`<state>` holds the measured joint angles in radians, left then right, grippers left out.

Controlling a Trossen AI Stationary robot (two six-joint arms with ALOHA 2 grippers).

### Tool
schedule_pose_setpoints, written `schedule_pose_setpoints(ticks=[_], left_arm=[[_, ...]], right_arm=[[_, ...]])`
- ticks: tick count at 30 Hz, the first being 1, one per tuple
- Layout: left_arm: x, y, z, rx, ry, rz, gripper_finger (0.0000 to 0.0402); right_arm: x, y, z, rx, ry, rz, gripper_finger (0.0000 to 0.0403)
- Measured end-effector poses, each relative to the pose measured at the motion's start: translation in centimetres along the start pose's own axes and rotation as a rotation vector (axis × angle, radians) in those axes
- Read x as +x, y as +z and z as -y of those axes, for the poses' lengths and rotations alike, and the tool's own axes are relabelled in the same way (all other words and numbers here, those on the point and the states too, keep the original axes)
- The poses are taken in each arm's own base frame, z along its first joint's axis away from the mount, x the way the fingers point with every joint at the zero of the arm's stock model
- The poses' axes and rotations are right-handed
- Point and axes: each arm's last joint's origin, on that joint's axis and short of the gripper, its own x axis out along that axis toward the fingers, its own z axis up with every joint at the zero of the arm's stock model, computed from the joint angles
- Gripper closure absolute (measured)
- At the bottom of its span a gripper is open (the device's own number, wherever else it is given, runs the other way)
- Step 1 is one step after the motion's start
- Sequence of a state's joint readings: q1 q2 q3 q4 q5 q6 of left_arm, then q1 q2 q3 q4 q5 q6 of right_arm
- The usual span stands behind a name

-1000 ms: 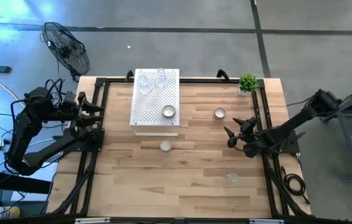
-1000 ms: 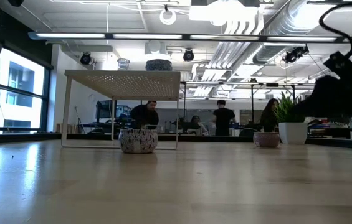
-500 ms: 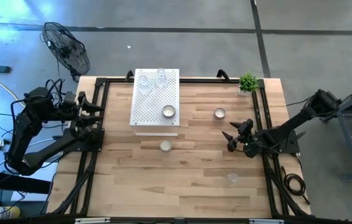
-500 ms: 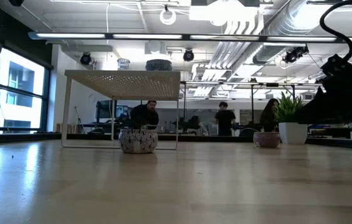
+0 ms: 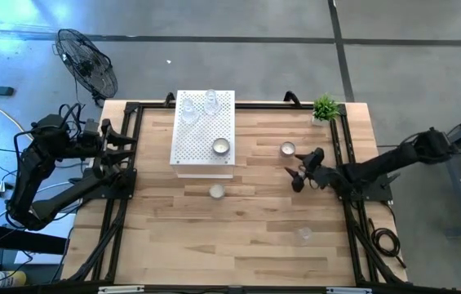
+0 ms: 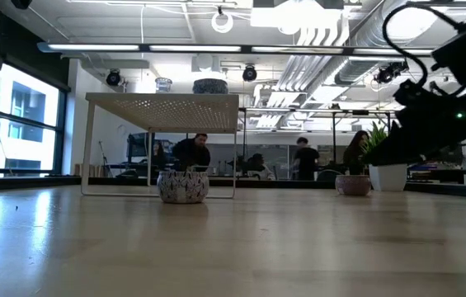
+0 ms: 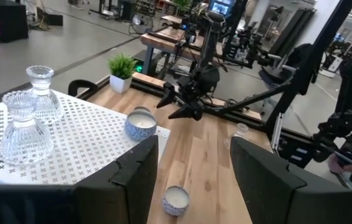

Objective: Pick & Place candle stick holders
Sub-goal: Put the violet candle on the shelf

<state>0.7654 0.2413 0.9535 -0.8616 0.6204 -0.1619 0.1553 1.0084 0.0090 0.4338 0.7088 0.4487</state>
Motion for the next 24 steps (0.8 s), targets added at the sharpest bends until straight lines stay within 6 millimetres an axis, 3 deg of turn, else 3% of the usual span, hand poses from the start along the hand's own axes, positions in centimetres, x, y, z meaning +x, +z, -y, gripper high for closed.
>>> schedule_pose_setpoints(ticks=[8,15,24], left_arm=[[0.0,0.0,0.0,0.000,0.000,0.000,0.0207],[0.0,0.0,0.0,-0.001,0.000,0.000,0.0207],[0.0,0.0,0.0,0.008,0.003,-0.001,0.0207]], right_arm=[[1.0,0.4,1.0,-0.010,0.057,-0.055,0.0084],[1.0,0.2,1.2,-0.024,0.001,-0.066,0.0084],[1.0,0.2,1.2,0.094,0.000,-0.060,0.0084]])
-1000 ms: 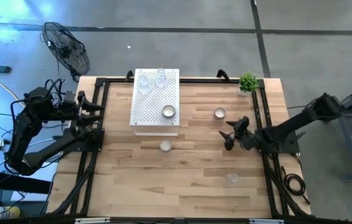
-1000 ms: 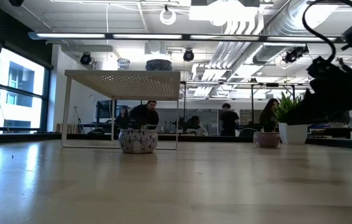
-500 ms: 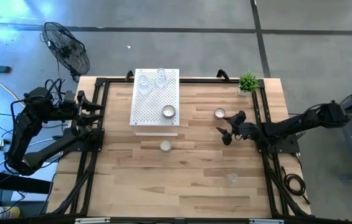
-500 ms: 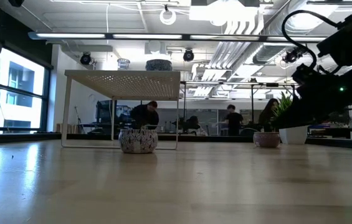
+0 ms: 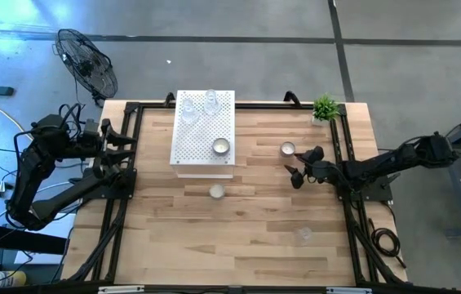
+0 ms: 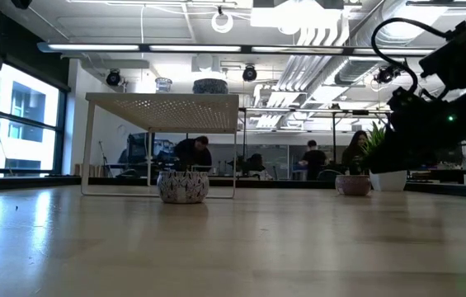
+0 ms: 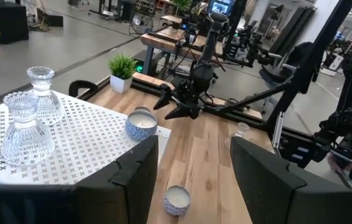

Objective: Pick & Place candle stick holders
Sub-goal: Put the violet candle on the shelf

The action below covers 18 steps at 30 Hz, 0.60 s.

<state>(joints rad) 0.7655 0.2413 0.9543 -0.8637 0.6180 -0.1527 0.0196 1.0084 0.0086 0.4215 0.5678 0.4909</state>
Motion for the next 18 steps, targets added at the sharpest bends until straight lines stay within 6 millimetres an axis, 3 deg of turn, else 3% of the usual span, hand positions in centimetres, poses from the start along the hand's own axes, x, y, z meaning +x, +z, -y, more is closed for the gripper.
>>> schedule_pose_setpoints(ticks=[18], left_arm=[[0.00,0.03,-0.16,0.017,0.054,0.008,0.0207]], right_arm=[[-0.01,0.16,-0.18,0.013,0.035,0.005,0.0084]])
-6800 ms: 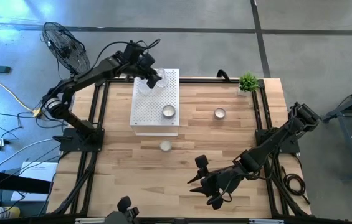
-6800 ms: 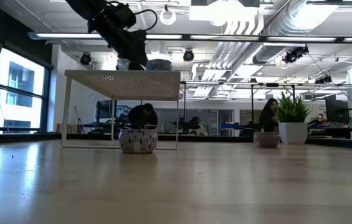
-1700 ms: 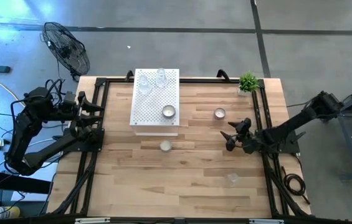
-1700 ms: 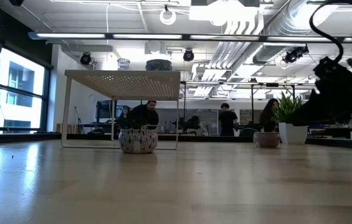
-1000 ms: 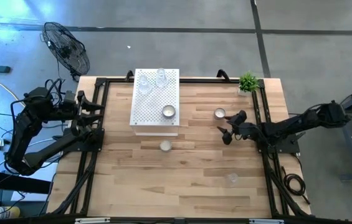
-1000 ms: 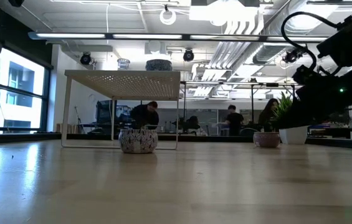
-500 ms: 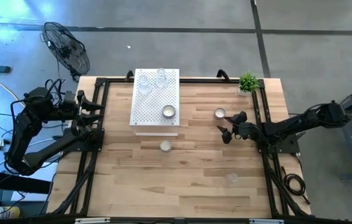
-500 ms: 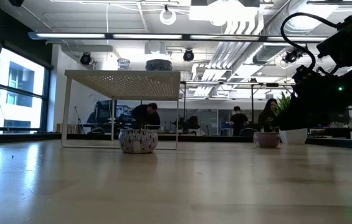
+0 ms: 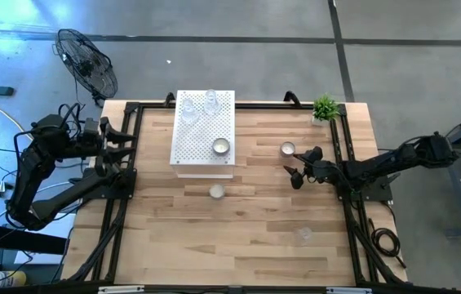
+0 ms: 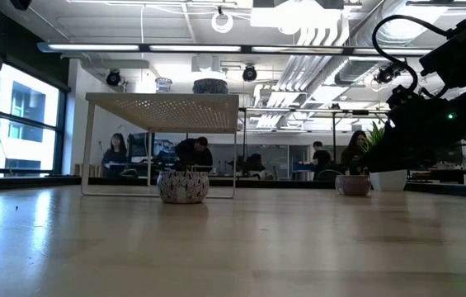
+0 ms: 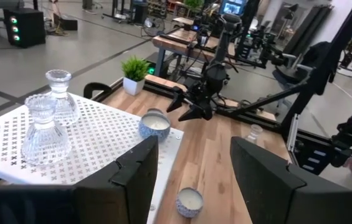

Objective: Pick & Place candle stick holders
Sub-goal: Put the violet candle on the shelf

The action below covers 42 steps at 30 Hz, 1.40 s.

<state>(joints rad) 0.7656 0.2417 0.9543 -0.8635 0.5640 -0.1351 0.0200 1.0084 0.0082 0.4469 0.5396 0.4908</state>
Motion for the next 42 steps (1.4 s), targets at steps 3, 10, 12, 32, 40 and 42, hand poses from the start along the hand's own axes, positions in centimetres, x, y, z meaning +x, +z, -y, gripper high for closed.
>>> schedule_pose_setpoints(ticks=[3,10,12,32,40,42], left_arm=[[0.0,0.0,-0.1,0.000,0.020,0.003,0.0207],[0.0,0.0,-0.2,0.003,0.055,0.007,0.0207],[0.0,0.0,-0.2,0.011,0.059,0.008,0.0207],[0.0,0.0,-0.2,0.000,0.060,0.009,0.0207],[0.0,0.0,-0.2,0.000,0.060,0.009,0.0207],[0.0,0.0,-0.2,0.000,0.060,0.009,0.0207]], right_arm=[[0.0,0.0,0.0,-0.001,0.001,-0.001,0.0084],[0.0,0.1,-0.5,-0.028,0.137,-0.036,0.0084],[-0.1,0.3,-0.7,-0.044,0.164,-0.022,0.0084],[-0.4,1.2,0.3,-0.133,0.148,0.016,0.0084],[-0.5,1.8,1.3,-0.094,0.138,0.019,0.0084],[-0.5,2.0,1.6,-0.084,0.121,0.029,0.0084]])
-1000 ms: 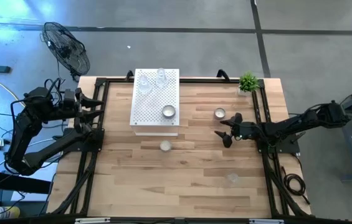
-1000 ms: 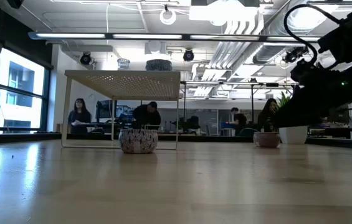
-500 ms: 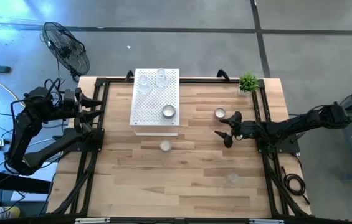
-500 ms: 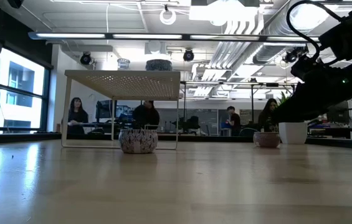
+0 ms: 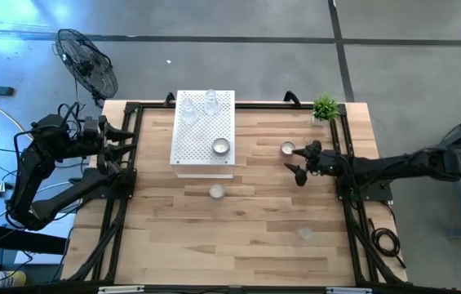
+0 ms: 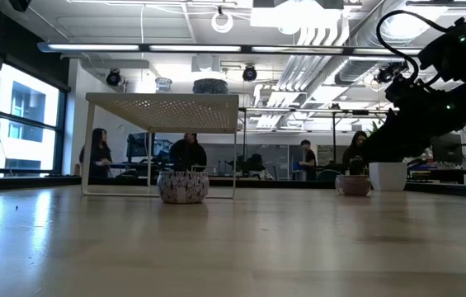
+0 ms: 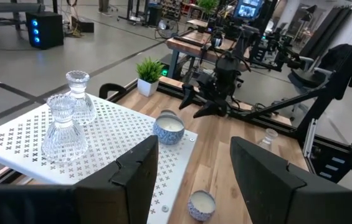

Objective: Pick & Place candle stick holders
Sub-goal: Put the violet candle on the shelf

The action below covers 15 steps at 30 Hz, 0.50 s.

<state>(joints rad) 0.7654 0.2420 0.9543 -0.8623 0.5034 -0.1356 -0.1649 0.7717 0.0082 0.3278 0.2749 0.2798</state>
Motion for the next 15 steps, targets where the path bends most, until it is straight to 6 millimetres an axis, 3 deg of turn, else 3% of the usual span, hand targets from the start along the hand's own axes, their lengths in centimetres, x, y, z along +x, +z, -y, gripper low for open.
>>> schedule_pose_setpoints(ticks=[15], left_arm=[[0.00,0.00,-0.03,0.026,0.010,0.001,0.0207]], right_arm=[[0.16,0.39,1.12,0.026,-0.089,0.026,0.0084]])
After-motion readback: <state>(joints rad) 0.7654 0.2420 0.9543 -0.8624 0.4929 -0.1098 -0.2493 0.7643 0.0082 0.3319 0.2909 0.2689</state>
